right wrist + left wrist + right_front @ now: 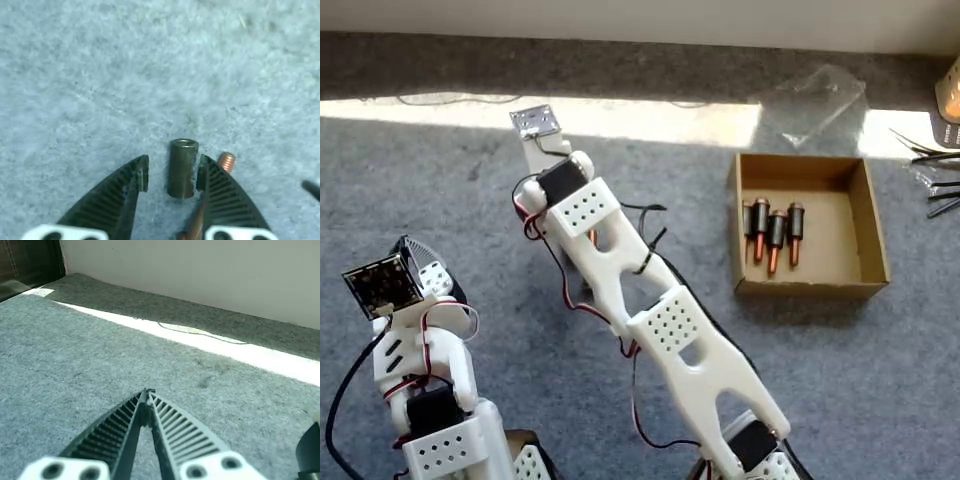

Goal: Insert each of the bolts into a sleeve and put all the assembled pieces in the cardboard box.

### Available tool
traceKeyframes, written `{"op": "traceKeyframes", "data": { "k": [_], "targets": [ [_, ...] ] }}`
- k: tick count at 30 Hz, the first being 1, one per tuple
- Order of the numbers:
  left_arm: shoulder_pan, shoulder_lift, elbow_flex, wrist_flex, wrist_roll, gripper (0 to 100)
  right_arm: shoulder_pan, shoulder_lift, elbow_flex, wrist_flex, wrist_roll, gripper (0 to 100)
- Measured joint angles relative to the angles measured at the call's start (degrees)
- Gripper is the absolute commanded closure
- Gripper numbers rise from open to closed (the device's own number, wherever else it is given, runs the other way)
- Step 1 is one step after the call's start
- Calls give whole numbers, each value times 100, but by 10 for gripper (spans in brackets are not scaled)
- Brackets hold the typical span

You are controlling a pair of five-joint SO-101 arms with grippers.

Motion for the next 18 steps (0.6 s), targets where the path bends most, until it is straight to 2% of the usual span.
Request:
{"op": "traceKeyframes", "data": {
  "k": [15, 18],
  "targets": [
    [0, 0, 0, 0, 0, 994, 88, 536, -9, -44, -149, 851],
    [0, 0, 0, 0, 0, 994, 88, 545, -9, -44, -158, 893]
  ]
}}
